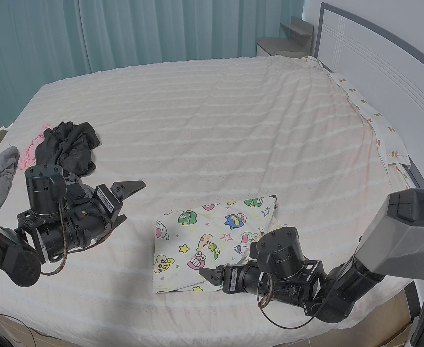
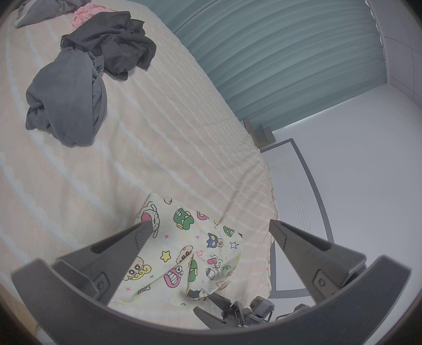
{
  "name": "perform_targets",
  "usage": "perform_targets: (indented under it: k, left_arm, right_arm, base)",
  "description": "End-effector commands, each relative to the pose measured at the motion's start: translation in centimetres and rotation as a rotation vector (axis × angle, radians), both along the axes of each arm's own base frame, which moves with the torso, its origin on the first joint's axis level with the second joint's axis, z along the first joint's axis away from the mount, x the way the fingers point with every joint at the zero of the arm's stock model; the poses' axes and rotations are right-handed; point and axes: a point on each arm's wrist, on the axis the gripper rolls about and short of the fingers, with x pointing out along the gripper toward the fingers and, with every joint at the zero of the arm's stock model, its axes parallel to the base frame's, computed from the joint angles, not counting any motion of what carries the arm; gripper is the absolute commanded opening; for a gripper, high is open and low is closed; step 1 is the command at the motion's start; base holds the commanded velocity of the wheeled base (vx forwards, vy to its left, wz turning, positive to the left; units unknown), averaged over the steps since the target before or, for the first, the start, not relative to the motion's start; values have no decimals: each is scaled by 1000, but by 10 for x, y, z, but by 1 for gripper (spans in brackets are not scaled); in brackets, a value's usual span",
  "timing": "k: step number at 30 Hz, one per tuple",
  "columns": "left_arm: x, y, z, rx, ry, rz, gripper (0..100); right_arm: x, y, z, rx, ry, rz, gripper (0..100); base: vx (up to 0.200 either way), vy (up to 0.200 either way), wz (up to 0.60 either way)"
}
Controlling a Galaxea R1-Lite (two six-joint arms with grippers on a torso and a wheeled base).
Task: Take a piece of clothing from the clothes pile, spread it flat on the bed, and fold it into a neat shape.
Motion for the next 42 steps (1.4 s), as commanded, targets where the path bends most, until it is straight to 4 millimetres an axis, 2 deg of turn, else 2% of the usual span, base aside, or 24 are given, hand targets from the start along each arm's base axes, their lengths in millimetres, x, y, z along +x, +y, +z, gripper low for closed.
perform_targets:
  k: [1,10,11,25,29,38,42]
  left_arm:
    - [0,0,-1,1,3,-1,100]
    - [0,0,-1,1,3,-1,100]
    - [0,0,-1,1,5,-1,100]
    - [0,0,-1,1,5,-1,100]
    - [0,0,-1,1,5,-1,100]
    - [0,0,-1,1,5,-1,100]
    - [0,0,-2,2,6,-1,100]
  right_arm:
    - [6,1,-7,-9,8,-12,100]
    - [13,-2,-12,-16,13,-33,100]
    - [12,-3,-12,-17,14,-34,0]
    - [11,-10,-10,-43,0,-79,0]
    - [8,-13,-4,-35,-8,-81,0]
    - [-9,-32,23,-6,-32,-83,0]
    - [-9,-42,31,5,-45,-105,0]
  base:
    - [0,0,0]
    - [0,0,0]
    - [0,0,0]
    - [0,0,0]
    - [0,0,0]
    - [0,0,0]
    - [0,0,0]
